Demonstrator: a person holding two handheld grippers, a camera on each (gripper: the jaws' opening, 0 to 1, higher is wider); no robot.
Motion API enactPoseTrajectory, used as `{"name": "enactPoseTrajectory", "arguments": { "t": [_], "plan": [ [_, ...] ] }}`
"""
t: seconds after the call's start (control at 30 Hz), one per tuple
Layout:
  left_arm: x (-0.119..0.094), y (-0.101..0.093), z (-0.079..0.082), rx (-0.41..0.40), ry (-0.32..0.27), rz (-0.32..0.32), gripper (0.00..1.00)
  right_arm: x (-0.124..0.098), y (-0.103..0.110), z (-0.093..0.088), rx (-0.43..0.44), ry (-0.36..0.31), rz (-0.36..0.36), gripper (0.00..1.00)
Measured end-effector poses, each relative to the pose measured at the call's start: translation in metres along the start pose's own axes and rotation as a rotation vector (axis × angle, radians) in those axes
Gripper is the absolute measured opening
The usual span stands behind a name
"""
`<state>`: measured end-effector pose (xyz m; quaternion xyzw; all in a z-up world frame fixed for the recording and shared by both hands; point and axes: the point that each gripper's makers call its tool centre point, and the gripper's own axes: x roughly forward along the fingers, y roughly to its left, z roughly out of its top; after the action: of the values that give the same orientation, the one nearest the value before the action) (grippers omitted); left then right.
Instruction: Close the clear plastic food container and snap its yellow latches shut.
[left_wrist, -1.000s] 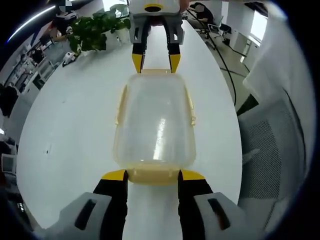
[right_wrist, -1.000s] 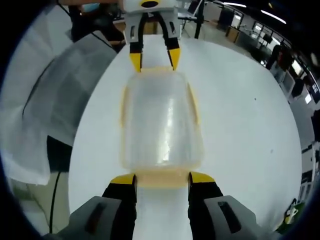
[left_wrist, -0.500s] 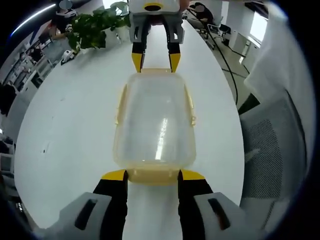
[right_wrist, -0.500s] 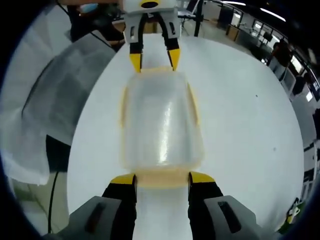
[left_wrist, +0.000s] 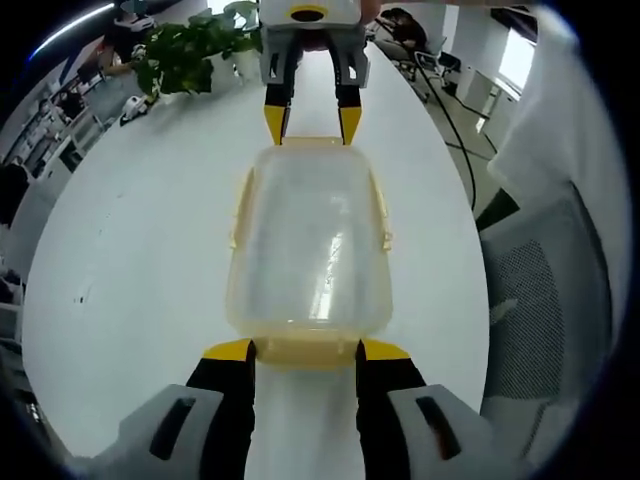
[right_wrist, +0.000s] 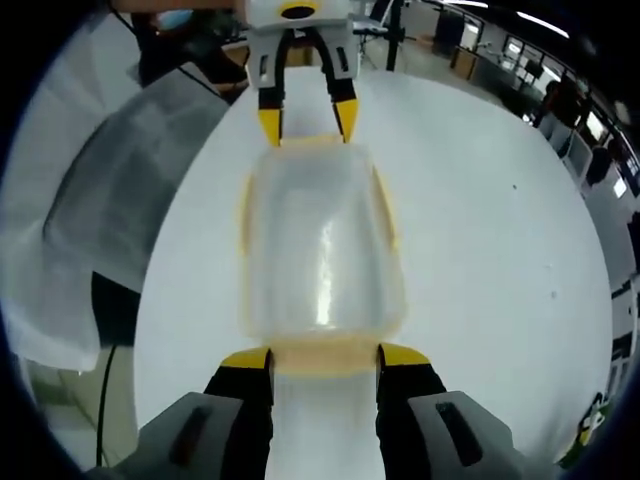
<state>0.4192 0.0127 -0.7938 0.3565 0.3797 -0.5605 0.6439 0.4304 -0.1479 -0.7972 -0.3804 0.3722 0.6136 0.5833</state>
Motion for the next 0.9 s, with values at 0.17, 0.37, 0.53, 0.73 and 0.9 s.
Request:
{"name": "enactPoseTrajectory", "arguments": {
  "t": [0.17, 0.37, 0.53, 0.73, 0.9],
  "plan": [
    [0.001, 0.0, 0.0, -0.001, 0.001, -0.008, 0.38, 0.001, 0.0, 0.0, 0.0, 0.004, 0.004, 0.38],
    [0.002, 0.0, -0.001, 0.003, 0.009, -0.012, 0.38, 0.002, 0.0, -0.001, -0.002, 0.01, 0.006, 0.38],
    [0.002, -0.001, -0.002, 0.024, -0.002, -0.011, 0.4, 0.003, 0.001, -0.001, 0.001, 0.001, 0.002, 0.4],
    [0.003, -0.002, -0.009, 0.006, 0.009, 0.012, 0.49, 0.004, 0.002, -0.009, 0.028, 0.025, -0.005, 0.48],
    [-0.003, -0.002, -0.012, -0.036, -0.001, 0.02, 0.46, -0.001, 0.004, -0.009, 0.04, 0.025, -0.011, 0.47]
  ]
}}
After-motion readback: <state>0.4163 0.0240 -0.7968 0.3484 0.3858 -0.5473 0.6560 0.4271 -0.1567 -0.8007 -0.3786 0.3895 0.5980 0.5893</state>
